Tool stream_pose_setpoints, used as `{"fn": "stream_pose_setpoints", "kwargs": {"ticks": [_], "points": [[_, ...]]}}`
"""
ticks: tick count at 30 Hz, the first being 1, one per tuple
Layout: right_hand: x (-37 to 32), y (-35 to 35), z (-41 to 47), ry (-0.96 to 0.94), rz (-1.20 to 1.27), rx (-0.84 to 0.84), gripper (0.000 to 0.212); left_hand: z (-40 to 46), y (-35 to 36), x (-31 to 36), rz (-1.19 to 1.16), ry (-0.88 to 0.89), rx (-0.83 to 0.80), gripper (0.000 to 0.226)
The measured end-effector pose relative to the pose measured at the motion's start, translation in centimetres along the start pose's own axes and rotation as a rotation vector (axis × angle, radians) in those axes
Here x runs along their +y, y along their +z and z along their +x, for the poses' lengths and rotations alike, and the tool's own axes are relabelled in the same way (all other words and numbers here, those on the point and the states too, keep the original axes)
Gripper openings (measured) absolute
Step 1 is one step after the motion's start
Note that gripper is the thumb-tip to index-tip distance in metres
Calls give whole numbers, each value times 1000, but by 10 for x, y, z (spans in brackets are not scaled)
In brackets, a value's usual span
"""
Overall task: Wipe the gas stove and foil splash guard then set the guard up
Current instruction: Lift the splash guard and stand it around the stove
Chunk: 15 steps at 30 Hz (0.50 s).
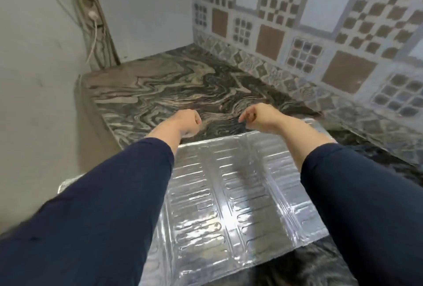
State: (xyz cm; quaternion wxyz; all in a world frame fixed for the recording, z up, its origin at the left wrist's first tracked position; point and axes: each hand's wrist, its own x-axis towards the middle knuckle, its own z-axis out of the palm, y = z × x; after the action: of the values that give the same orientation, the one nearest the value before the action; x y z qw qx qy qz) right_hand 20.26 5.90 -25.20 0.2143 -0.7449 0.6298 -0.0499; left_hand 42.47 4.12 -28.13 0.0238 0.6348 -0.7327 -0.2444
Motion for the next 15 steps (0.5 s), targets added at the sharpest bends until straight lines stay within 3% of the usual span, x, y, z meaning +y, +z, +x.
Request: {"fn": "stream_pose_setpoints", "kwargs": {"ticks": [3,5,10,12,15], "points": [[-11,47,24,8,-68,-165,40,-16,19,-53,13,-47,-53,18],[-10,73,38,30,-83,-205,48,-19,35,-79,29,-116,-33,32],[-3,110,60,45,-143,-98,35,-19,64,-108,-2,-213,65,42],[-1,115,66,58,-204,-95,35,-16,66,-109,14,-242,111,38],[2,115,72,60,-256,-99,31,-10,65,-112,-54,-248,109,10]]}}
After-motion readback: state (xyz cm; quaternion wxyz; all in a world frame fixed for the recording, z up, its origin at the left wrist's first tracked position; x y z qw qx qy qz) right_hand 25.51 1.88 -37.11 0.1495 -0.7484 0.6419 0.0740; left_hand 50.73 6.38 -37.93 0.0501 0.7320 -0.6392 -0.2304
